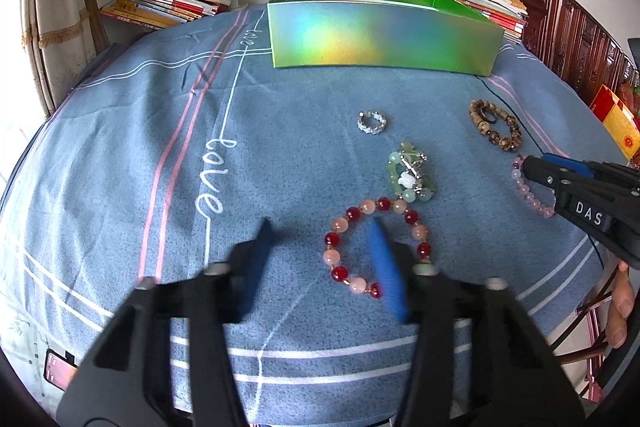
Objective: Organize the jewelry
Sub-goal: 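Grasp the red bead bracelet with the left gripper while the right grasps the pink bracelet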
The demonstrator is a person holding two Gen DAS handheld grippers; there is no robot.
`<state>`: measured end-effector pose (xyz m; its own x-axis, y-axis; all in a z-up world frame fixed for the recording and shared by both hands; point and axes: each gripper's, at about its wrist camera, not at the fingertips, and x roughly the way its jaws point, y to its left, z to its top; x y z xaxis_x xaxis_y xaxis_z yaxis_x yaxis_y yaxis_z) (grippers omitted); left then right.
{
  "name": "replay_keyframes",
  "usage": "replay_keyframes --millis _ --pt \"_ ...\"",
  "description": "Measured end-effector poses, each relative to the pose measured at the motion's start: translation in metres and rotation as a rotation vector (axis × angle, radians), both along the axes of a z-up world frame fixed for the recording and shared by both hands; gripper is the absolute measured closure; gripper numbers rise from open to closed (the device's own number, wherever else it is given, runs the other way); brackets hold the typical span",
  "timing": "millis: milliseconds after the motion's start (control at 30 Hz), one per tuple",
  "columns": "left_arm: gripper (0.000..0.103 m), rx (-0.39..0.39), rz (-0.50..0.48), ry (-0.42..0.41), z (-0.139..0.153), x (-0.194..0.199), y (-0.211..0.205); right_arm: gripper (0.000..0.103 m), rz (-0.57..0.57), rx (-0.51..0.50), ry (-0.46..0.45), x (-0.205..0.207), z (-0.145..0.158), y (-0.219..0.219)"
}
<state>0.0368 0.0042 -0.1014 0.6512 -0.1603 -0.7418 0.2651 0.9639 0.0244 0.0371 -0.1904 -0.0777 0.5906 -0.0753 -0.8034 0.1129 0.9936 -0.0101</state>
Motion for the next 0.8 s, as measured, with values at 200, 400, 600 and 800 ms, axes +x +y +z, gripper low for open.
replay_keyframes --millis 200,400,600,800 --pt "0.095 0.005 0.02 0.006 0.002 0.0 0.0 0.088 0.005 0.005 -0.004 -0.003 0.0 -0.001" --pt "0.095 0.013 0.045 0.008 0.005 0.0 0.001 0.094 -0.02 0.027 -0.01 -0.005 -0.001 -0.012" --pt "0.095 0.014 0.059 -0.021 0.015 -0.004 0.002 0.095 -0.049 0.044 -0.014 -0.01 -0.001 -0.021" --pt "0.095 0.007 0.073 -0.018 0.018 -0.001 0.006 0.095 -0.059 0.05 -0.037 -0.015 0.006 -0.026"
